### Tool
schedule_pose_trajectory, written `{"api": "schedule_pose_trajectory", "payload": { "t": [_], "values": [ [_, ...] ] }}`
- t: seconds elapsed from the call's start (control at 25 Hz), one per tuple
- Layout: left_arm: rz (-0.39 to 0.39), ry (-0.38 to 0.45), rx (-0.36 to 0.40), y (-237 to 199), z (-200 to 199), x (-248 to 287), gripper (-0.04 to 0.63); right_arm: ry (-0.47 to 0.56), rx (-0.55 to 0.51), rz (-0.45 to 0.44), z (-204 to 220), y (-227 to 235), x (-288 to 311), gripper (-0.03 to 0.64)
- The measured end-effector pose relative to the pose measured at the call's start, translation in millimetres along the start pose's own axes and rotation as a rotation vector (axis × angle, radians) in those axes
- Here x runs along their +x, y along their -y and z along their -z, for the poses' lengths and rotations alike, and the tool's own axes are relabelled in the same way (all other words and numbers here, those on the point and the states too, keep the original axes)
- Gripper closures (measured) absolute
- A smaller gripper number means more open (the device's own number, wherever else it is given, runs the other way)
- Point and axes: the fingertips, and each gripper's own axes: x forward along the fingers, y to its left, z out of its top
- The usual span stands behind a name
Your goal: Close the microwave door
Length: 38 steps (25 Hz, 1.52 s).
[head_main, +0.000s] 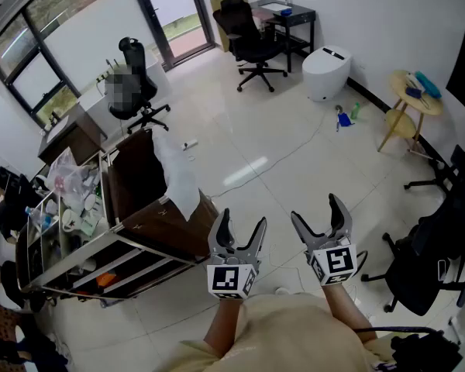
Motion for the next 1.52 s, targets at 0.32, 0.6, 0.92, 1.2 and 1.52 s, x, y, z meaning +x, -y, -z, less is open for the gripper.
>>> {"api": "schedule_pose_trajectory", "payload": {
  "t": [0.32,0.6,0.92,1.2,1.52],
  "values": [
    [0.357,0.009,-0.106,-25,51,9,0.229,-0.001,-0.065,0.370,40,-31,-28,0.192],
    [0.778,-0.045,-0.272,27,25,6,0.242,-0.032,-0.098,0.765,-3,-68,-113,0.195],
    [1.287,-0.053,-0.378,185,-89,-76,0.242,-0.021,-0.217,1.245,-145,-130,-282,0.196],
    [1.593,-0.048,-0.422,280,-121,-191,0.242,-0.005,-0.246,1.580,-167,-208,-420,0.199],
    [1.909,-0.053,-0.376,373,-160,-355,0.242,0.039,-0.272,1.841,-189,-301,-562,0.201]
  ]
}}
